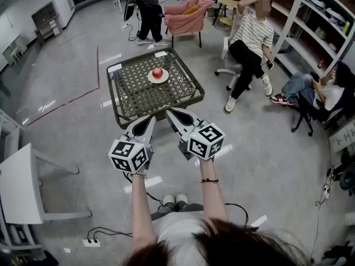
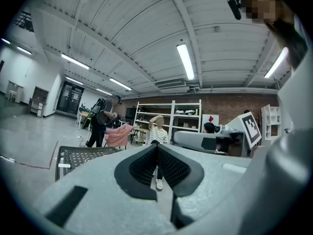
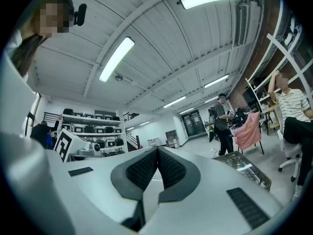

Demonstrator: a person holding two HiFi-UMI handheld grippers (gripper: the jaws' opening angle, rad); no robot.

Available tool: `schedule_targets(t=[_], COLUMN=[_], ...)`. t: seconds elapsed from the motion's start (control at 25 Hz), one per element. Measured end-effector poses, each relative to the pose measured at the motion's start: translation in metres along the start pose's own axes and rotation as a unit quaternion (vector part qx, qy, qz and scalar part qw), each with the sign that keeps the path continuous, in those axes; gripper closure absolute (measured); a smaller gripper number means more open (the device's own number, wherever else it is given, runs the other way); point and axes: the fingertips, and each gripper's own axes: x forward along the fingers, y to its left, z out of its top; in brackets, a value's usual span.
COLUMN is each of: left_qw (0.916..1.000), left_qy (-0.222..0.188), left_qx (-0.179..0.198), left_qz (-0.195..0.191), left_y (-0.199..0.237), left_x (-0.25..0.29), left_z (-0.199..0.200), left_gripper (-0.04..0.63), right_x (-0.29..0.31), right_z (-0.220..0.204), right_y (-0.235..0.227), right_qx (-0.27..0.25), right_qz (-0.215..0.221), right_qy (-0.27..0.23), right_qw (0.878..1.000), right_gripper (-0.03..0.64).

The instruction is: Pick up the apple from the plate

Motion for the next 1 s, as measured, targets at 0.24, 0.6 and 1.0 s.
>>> schedule_targets(t=[0.24, 0.6, 1.0], left_qw=[0.9999, 0.9997, 0.9992], left_qy=[-0.006, 0.007, 0.017], left_qx=[-0.009, -0.015, -0.033], left_qz=[0.0, 0.018, 0.015], left_y=[-0.011, -0.009, 0.043], left_x=[0.004, 0.009, 0.026], left_z=[-0.009, -0.017, -0.025], left_gripper=[0.584, 0.584, 0.584], right_x=[-0.006, -0.006, 0.04], right_z=[-0.004, -0.005, -0.023], right_y=[-0.003, -0.018, -0.037], right_qx=[0.004, 0.014, 0.039], right_qz=[0.008, 0.013, 0.021], right_qy=[0.003, 0.011, 0.015], right_qw=[1.0, 1.0, 0.999], right_gripper=[0.607, 0.607, 0.607])
